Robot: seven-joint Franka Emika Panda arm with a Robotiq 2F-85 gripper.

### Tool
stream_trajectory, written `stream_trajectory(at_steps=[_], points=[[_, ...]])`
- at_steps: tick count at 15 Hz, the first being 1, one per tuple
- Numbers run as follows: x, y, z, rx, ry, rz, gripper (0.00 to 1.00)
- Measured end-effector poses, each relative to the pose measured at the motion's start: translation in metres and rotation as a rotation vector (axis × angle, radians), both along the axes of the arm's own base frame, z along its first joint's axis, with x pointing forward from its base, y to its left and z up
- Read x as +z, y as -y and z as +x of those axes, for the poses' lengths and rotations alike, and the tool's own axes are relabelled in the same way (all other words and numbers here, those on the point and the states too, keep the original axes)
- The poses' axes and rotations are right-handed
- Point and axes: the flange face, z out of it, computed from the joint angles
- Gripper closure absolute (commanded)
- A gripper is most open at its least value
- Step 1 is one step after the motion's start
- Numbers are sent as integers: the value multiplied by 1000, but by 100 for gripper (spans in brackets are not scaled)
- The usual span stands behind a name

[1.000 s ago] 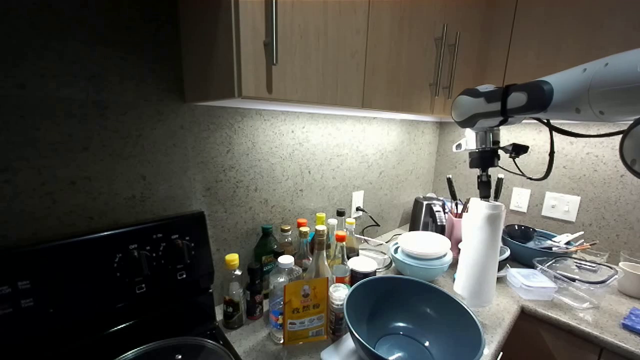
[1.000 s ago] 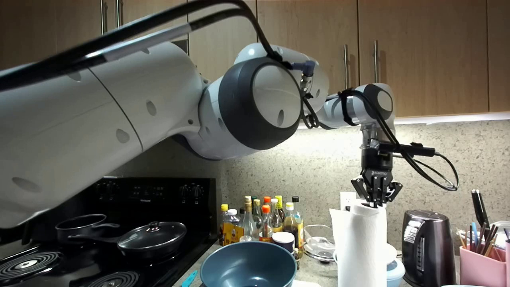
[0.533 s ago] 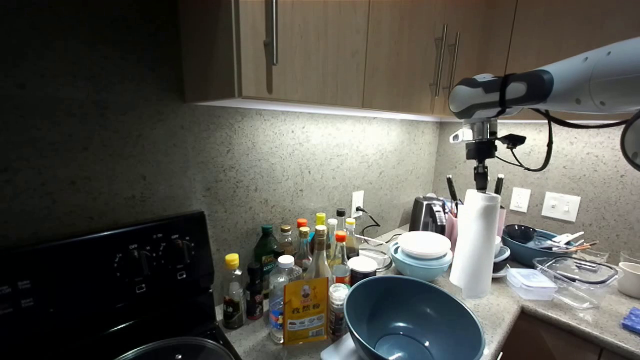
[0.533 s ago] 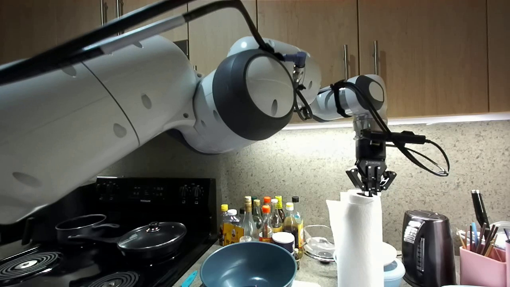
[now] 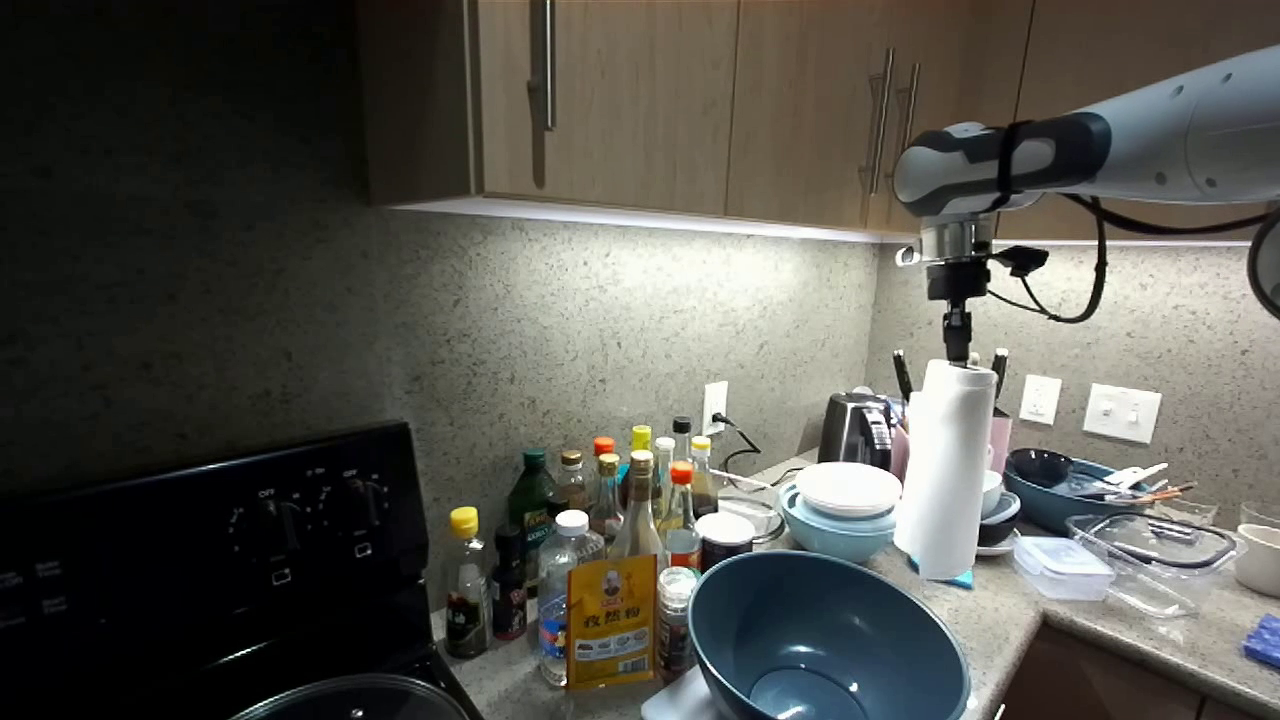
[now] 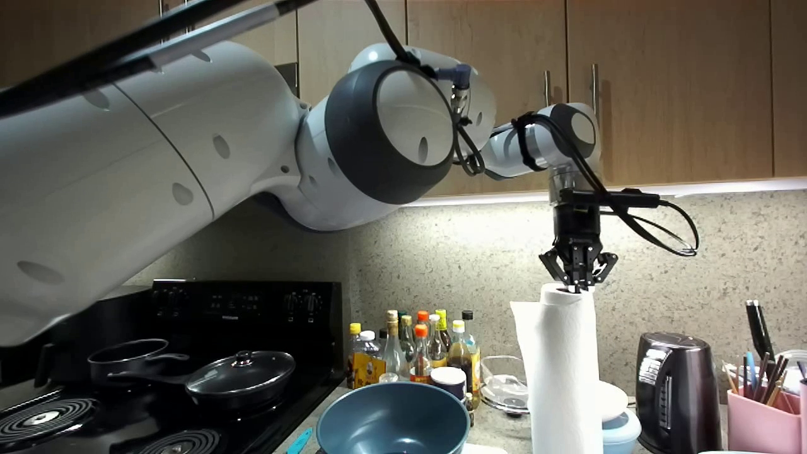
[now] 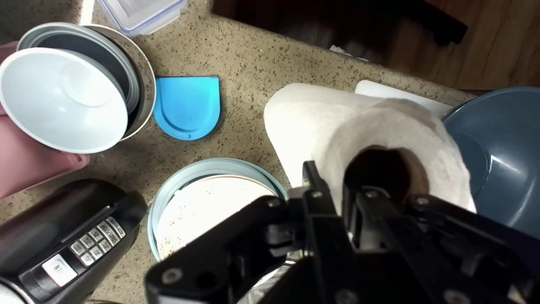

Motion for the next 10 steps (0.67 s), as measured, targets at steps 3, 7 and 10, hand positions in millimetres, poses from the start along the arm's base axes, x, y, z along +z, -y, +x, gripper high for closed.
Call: stream_trajectory(at_steps=[3, 7, 10], points=[[8, -6, 1, 1, -4, -16, 97], [23, -17, 3, -17, -17, -90, 97], [35, -30, 7, -20, -32, -162, 97]])
